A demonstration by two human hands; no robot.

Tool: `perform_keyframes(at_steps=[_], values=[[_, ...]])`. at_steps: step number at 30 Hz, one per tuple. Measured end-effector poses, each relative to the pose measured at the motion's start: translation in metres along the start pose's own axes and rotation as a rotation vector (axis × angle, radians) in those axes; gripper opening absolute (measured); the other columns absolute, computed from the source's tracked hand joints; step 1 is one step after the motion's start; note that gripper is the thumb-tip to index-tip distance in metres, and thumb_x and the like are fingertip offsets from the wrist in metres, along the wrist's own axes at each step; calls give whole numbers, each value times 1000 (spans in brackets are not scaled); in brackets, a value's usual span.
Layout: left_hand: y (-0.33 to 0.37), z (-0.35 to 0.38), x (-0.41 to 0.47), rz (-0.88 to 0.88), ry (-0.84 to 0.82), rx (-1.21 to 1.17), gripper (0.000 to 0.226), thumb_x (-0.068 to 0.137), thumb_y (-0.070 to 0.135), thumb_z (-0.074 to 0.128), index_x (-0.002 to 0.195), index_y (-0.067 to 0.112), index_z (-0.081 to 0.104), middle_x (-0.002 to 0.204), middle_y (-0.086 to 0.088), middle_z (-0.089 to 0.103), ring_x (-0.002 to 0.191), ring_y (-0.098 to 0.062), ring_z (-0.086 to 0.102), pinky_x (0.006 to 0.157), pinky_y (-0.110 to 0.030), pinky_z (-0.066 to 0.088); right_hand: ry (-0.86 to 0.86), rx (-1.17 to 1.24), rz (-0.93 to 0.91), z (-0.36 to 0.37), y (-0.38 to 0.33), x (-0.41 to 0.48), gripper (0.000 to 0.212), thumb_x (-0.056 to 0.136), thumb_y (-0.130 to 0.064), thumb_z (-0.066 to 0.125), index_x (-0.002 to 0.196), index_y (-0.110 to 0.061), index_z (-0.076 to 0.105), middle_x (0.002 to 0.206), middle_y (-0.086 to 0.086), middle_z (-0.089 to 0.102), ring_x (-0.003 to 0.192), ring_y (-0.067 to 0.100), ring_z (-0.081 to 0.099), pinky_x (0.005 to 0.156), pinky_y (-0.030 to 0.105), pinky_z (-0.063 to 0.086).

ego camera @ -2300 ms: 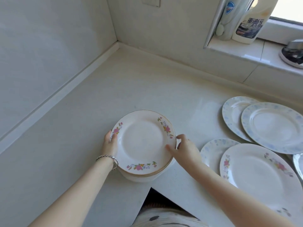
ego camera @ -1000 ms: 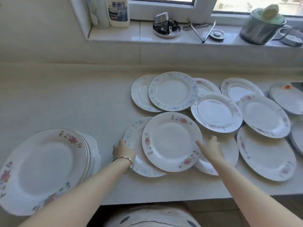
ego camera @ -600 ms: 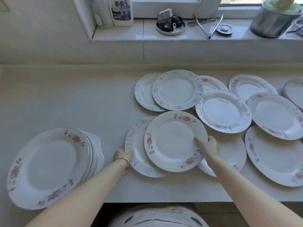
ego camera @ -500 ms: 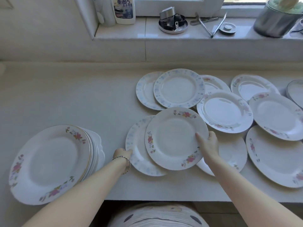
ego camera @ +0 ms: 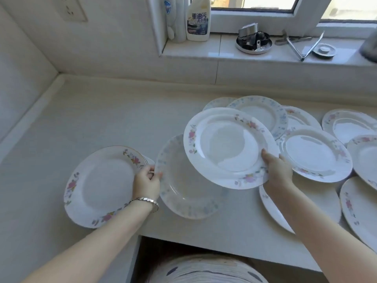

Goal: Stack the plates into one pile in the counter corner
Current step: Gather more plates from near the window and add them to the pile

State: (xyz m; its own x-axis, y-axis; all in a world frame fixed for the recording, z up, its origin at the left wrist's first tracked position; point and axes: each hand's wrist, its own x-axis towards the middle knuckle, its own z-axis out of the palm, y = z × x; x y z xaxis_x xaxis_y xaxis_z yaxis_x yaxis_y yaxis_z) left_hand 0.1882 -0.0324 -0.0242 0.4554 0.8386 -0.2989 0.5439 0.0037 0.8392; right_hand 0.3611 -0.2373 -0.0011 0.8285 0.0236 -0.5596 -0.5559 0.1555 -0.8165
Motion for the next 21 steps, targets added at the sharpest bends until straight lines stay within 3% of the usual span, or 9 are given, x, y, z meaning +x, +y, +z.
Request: perform_keyframes(at_steps=[2,6,8,11,13,14,18,21], values=[[2,-31,5,-16,96,-75,27,84,-1,56,61,12,55,47,6,60,58,-23,50,57,-27,41,-47,28,31,17,1,-5,14,87,-10,57,102,-10,57,89,4,63,74,18,61,66,33,52],[-8,-87,16,-134,281,-270,33,84,3,57,55,17,53,64,-8,56,73,-21,47,69,-31,39,-114,69,87,60,10,-20,22,87,-10,58,109,-9,58,84,3,64,71,17,62,62,31,51],[-16,-115,18,-152,357,-322,33,84,3,57,55,21,57,51,1,56,73,-22,49,72,-34,43,-131,83,118,80,18,-30,24,87,-7,58,111,-5,59,77,3,66,69,18,62,69,36,54],[-34,-151,19,-168,452,-381,35,85,2,57,55,20,53,53,0,52,74,-22,48,62,-29,44,-153,69,167,104,31,-43,16,86,-6,58,100,-1,63,63,1,68,68,17,62,84,40,53],[-50,-167,19,-214,489,-418,33,85,2,58,57,18,55,39,8,56,67,-20,48,53,-24,44,-171,59,198,116,37,-52,8,86,-6,59,93,-3,62,70,1,67,69,17,62,87,39,51],[-58,-173,19,-243,501,-441,30,85,1,58,60,18,57,33,12,55,64,-18,49,52,-23,45,-182,53,206,121,40,-56,13,86,-6,59,99,-3,62,76,2,66,71,17,62,88,39,51],[-80,-177,17,-311,517,-488,33,85,0,58,58,19,56,29,17,53,72,-21,52,59,-27,46,-216,17,204,138,50,-67,18,88,-6,57,106,-6,55,81,2,63,71,17,61,85,38,50],[-89,-172,15,-339,491,-455,35,86,-1,56,56,17,54,31,11,53,57,-19,48,38,-13,43,-253,-2,202,144,53,-74,20,89,-6,54,110,-6,54,82,2,63,72,17,61,84,38,49]])
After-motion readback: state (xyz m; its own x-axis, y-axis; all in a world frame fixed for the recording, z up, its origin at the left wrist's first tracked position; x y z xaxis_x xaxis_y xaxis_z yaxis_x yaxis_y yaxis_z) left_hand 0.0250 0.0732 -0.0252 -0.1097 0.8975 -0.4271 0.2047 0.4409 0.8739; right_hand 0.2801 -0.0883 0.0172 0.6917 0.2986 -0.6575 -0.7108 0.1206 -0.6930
